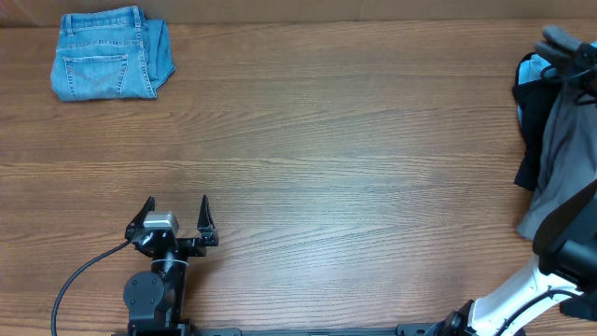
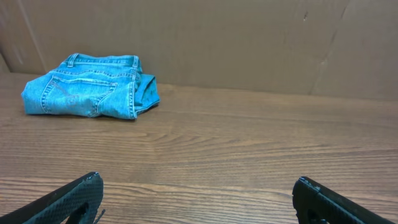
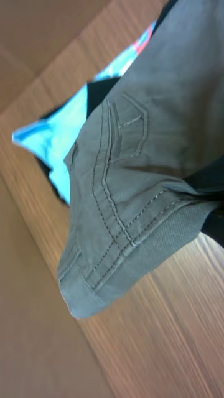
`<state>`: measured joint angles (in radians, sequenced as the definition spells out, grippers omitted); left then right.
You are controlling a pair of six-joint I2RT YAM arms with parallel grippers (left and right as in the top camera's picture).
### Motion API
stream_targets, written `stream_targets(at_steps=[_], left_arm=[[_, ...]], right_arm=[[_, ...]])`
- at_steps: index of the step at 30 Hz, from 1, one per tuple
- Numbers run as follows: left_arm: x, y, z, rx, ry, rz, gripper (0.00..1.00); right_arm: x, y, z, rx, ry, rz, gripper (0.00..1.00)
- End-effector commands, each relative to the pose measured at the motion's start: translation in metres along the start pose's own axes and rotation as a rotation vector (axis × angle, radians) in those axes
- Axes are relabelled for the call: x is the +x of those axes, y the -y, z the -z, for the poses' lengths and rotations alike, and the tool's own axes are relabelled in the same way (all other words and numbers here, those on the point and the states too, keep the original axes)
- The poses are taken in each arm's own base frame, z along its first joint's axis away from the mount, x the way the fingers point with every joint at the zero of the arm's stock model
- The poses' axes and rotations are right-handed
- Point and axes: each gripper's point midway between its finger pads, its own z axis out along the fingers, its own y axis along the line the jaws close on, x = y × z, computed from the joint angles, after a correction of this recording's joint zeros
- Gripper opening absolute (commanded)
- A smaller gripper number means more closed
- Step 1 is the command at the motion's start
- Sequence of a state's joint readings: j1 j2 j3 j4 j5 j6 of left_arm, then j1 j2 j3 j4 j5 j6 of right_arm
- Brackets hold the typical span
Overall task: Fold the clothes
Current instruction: 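Pull the grey trousers left out of the pile with the right gripper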
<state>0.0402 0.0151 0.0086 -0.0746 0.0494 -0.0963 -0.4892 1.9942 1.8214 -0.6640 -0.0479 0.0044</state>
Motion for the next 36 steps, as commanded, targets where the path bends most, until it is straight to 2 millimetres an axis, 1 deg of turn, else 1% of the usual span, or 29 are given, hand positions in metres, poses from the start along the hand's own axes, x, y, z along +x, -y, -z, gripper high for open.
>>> stream_targets(at_steps=[1,4,7,8,10,14,16,17,18,19,21,23,24,27,29,31,32,33,35,36], left_arm=[[-0.001,0.0,0.0,0.005,0.007,-0.022,1.0],[-0.001,0.0,0.0,0.005,0.007,-0.022,1.0],[-0.001,0.0,0.0,0.005,0.007,-0.022,1.0],[-0.001,0.0,0.0,0.005,0.007,-0.022,1.0],[-0.001,0.0,0.0,0.005,0.007,-0.022,1.0],[-0.001,0.0,0.0,0.005,0.007,-0.022,1.0],[-0.001,0.0,0.0,0.005,0.007,-0.022,1.0],[-0.001,0.0,0.0,0.005,0.007,-0.022,1.0],[-0.001,0.0,0.0,0.005,0.007,-0.022,1.0],[-0.001,0.0,0.0,0.005,0.007,-0.022,1.0],[-0.001,0.0,0.0,0.005,0.007,-0.022,1.0],[-0.001,0.0,0.0,0.005,0.007,-0.022,1.0],[-0.001,0.0,0.0,0.005,0.007,-0.022,1.0],[-0.001,0.0,0.0,0.005,0.007,-0.022,1.0],[-0.001,0.0,0.0,0.005,0.007,-0.022,1.0],[-0.001,0.0,0.0,0.005,0.007,-0.022,1.0],[-0.001,0.0,0.0,0.005,0.007,-0.022,1.0],[-0.001,0.0,0.0,0.005,0.007,-0.022,1.0],[-0.001,0.0,0.0,0.005,0.007,-0.022,1.0],[-0.001,0.0,0.0,0.005,0.007,-0.022,1.0]], right_arm=[[-0.039,-0.059,0.052,-0.151,0.134,0.055,0.04],[-0.045,-0.095,0.073,-0.204,0.173,0.099,0.04],[-0.041,-0.14,0.091,-0.276,0.186,0.131,0.04],[-0.036,-0.16,0.095,-0.308,0.183,0.148,0.04],[-0.025,-0.195,0.101,-0.362,0.17,0.181,0.04],[0.011,-0.277,0.118,-0.491,0.129,0.253,0.04],[0.034,-0.321,0.127,-0.565,0.101,0.262,0.04],[0.044,-0.337,0.131,-0.593,0.091,0.266,0.04],[0.059,-0.359,0.134,-0.628,0.069,0.271,0.04],[0.071,-0.376,0.136,-0.653,0.054,0.275,0.04],[0.102,-0.412,0.14,-0.706,0.014,0.298,0.04],[0.14,-0.446,0.139,-0.748,-0.043,0.316,0.04],[0.155,-0.457,0.138,-0.76,-0.068,0.324,0.04],[0.212,-0.488,0.136,-0.787,-0.162,0.361,0.04],[0.251,-0.505,0.143,-0.825,-0.226,0.413,0.05],[0.289,-0.523,0.157,-0.881,-0.286,0.464,0.15],[0.303,-0.528,0.164,-0.897,-0.305,0.483,0.16],[0.312,-0.533,0.171,-0.905,-0.318,0.487,0.18],[0.326,-0.541,0.186,-0.929,-0.332,0.499,0.24],[0.328,-0.544,0.194,-0.944,-0.331,0.507,0.24]])
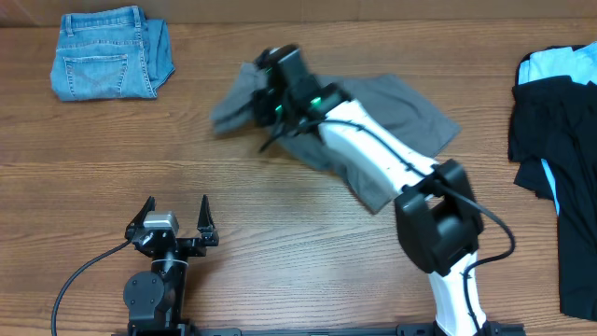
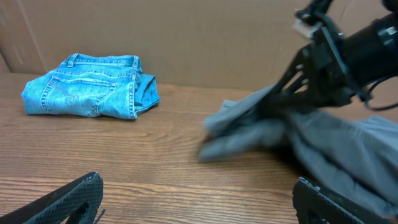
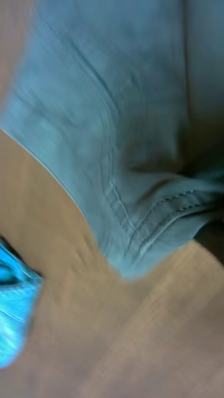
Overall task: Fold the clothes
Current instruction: 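Pull the grey trousers left out of the pile with the right gripper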
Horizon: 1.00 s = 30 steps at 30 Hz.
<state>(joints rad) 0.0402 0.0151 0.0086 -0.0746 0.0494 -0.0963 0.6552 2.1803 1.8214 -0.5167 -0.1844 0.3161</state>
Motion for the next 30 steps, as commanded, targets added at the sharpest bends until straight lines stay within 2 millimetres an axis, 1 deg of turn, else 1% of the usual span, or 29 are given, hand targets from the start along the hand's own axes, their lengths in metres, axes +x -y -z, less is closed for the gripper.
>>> stream_targets(at_steps=[1,3,4,5,6,7,8,9,11,12,14,15,16,17,18,19,21,22,23,24,26,28,30], left_arm=[[-0.001,0.0,0.0,0.005,0.007,-0.022,1.0],[-0.001,0.0,0.0,0.005,0.007,-0.022,1.0],[-0.001,0.0,0.0,0.005,0.007,-0.022,1.0],[-0.001,0.0,0.0,0.005,0.007,-0.022,1.0],[-0.001,0.0,0.0,0.005,0.007,-0.022,1.0],[-0.001,0.0,0.0,0.005,0.007,-0.022,1.0],[-0.001,0.0,0.0,0.005,0.007,-0.022,1.0],[-0.001,0.0,0.0,0.005,0.007,-0.022,1.0],[-0.001,0.0,0.0,0.005,0.007,-0.022,1.0],[-0.001,0.0,0.0,0.005,0.007,-0.022,1.0],[-0.001,0.0,0.0,0.005,0.007,-0.022,1.0],[-0.001,0.0,0.0,0.005,0.007,-0.022,1.0],[-0.001,0.0,0.0,0.005,0.007,-0.022,1.0],[-0.001,0.0,0.0,0.005,0.007,-0.022,1.0],[-0.001,0.0,0.0,0.005,0.007,-0.022,1.0],[-0.001,0.0,0.0,0.005,0.007,-0.022,1.0],[-0.001,0.0,0.0,0.005,0.007,-0.022,1.0],[-0.001,0.0,0.0,0.005,0.007,-0.022,1.0],[-0.001,0.0,0.0,0.005,0.007,-0.022,1.0],[-0.001,0.0,0.0,0.005,0.007,-0.022,1.0],[-0.001,0.0,0.0,0.005,0.007,-0.022,1.0],[-0.001,0.0,0.0,0.005,0.007,-0.022,1.0],[-0.001,0.0,0.0,0.005,0.007,-0.022,1.0]], right_arm=[[-0.013,-0.045,0.02,-0.091,0.044,0.017,0.24],[-0.019,-0.052,0.032,-0.101,0.062,0.022,0.25],[-0.025,-0.051,0.041,-0.101,0.078,0.02,0.26],[-0.033,-0.05,0.054,-0.102,0.096,0.016,0.29],[-0.041,-0.048,0.068,-0.099,0.117,0.01,0.35],[-0.05,-0.044,0.086,-0.095,0.139,0.003,0.52],[-0.057,-0.039,0.103,-0.087,0.157,-0.007,0.74],[-0.063,-0.034,0.122,-0.081,0.172,-0.017,0.85],[-0.065,-0.024,0.157,-0.087,0.167,-0.042,0.94],[-0.063,-0.02,0.167,-0.089,0.154,-0.055,1.0],[-0.049,-0.005,0.188,-0.061,0.099,-0.095,1.0],[-0.04,0.005,0.194,-0.035,0.062,-0.122,1.0],[-0.022,0.022,0.201,0.017,-0.006,-0.169,1.0],[-0.014,0.03,0.202,0.047,-0.036,-0.189,1.0],[-0.003,0.043,0.204,0.095,-0.077,-0.216,1.0],[0.009,0.054,0.202,0.132,-0.12,-0.239,1.0],[0.033,0.067,0.194,0.179,-0.202,-0.268,0.98],[0.045,0.074,0.189,0.205,-0.234,-0.282,0.83],[0.058,0.084,0.183,0.248,-0.268,-0.314,0.72],[0.071,0.094,0.18,0.297,-0.289,-0.357,0.62],[0.094,0.118,0.176,0.421,-0.311,-0.475,0.49],[0.114,0.14,0.175,0.53,-0.305,-0.616,0.48],[0.128,0.152,0.166,0.544,-0.304,-0.707,0.47]])
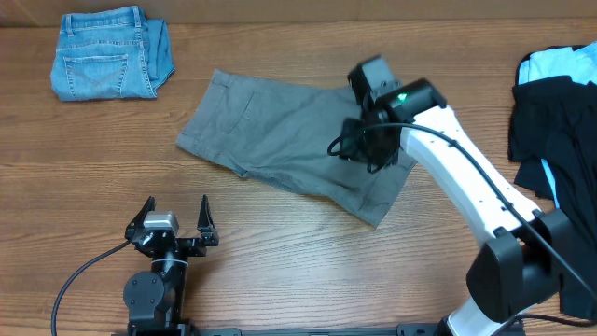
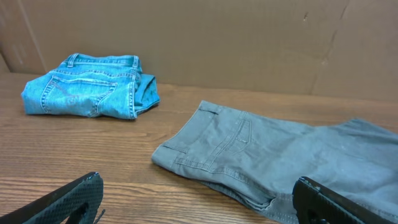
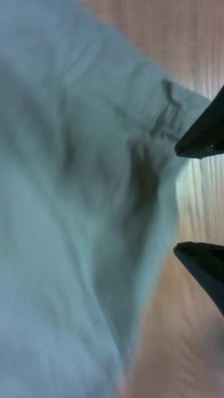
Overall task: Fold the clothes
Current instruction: 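Pull the grey trousers left out of the pile with the right gripper, then release the trousers and move the right gripper to their top-right corner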
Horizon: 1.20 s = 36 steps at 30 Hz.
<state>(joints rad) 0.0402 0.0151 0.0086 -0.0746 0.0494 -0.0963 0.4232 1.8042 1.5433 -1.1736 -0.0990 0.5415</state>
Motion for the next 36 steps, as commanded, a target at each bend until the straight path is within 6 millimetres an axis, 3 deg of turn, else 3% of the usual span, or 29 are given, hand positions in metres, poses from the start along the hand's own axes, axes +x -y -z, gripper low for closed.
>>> stream_targets(at_steps=[1,3,8,17,27,36], left_arm=[[-0.001,0.0,0.0,0.005,0.007,-0.022,1.0],[-0.001,0.0,0.0,0.005,0.007,-0.022,1.0],[-0.001,0.0,0.0,0.005,0.007,-0.022,1.0],[-0.001,0.0,0.0,0.005,0.007,-0.022,1.0],[-0.001,0.0,0.0,0.005,0.007,-0.022,1.0],[-0.001,0.0,0.0,0.005,0.007,-0.022,1.0]], right_arm=[[-0.003,0.029,-0.02,0.056,0.022,-0.225,0.46],[0.004,0.035,-0.034,0.037,-0.014,-0.245,0.38],[0.028,0.055,-0.063,0.064,-0.078,-0.272,0.06],[0.051,0.069,-0.103,0.039,-0.1,-0.287,0.04],[0.076,0.119,-0.11,0.117,-0.196,-0.492,0.04],[0.054,0.169,-0.097,0.167,-0.155,-0.655,0.04]])
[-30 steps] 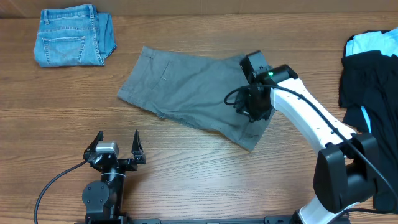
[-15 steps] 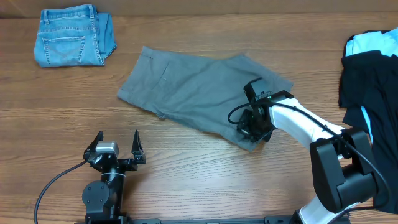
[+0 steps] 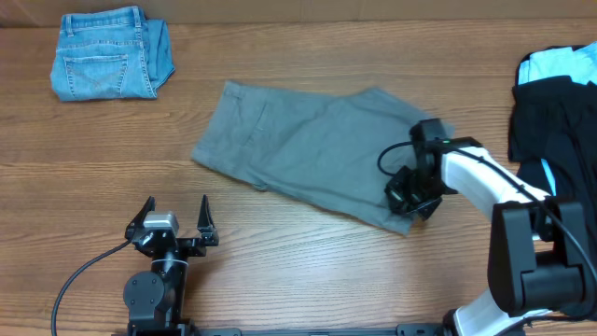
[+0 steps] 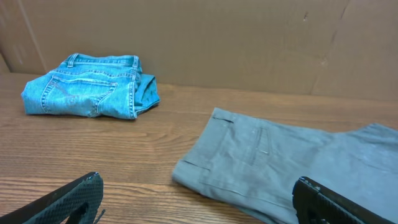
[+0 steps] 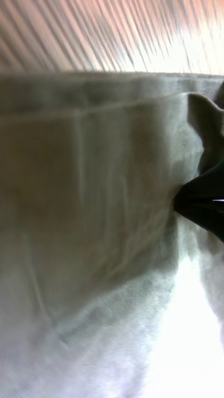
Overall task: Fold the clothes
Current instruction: 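Release the trousers and move the right gripper to their top-right corner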
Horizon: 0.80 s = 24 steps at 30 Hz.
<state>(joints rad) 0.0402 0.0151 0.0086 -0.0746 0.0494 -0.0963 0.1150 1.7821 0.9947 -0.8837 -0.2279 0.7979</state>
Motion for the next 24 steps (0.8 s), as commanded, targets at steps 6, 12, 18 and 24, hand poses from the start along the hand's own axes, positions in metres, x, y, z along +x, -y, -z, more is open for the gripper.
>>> stream_targets(at_steps=[6,12,18,24], left_arm=[[-0.001,0.0,0.0,0.005,0.007,-0.022,1.0],[-0.001,0.0,0.0,0.005,0.007,-0.022,1.0],[-0.001,0.0,0.0,0.005,0.007,-0.022,1.0],[-0.001,0.001,0.0,0.011,0.009,-0.022,1.0]], right_arm=[[-0.065,0.046,0.062,0.247,0.242,-0.174,0.04],[-0.072,-0.001,0.153,0.114,0.326,-0.068,0.04],[-0.018,-0.071,0.192,-0.179,0.256,0.279,0.65],[0.017,-0.084,0.185,-0.169,0.22,0.388,1.0]])
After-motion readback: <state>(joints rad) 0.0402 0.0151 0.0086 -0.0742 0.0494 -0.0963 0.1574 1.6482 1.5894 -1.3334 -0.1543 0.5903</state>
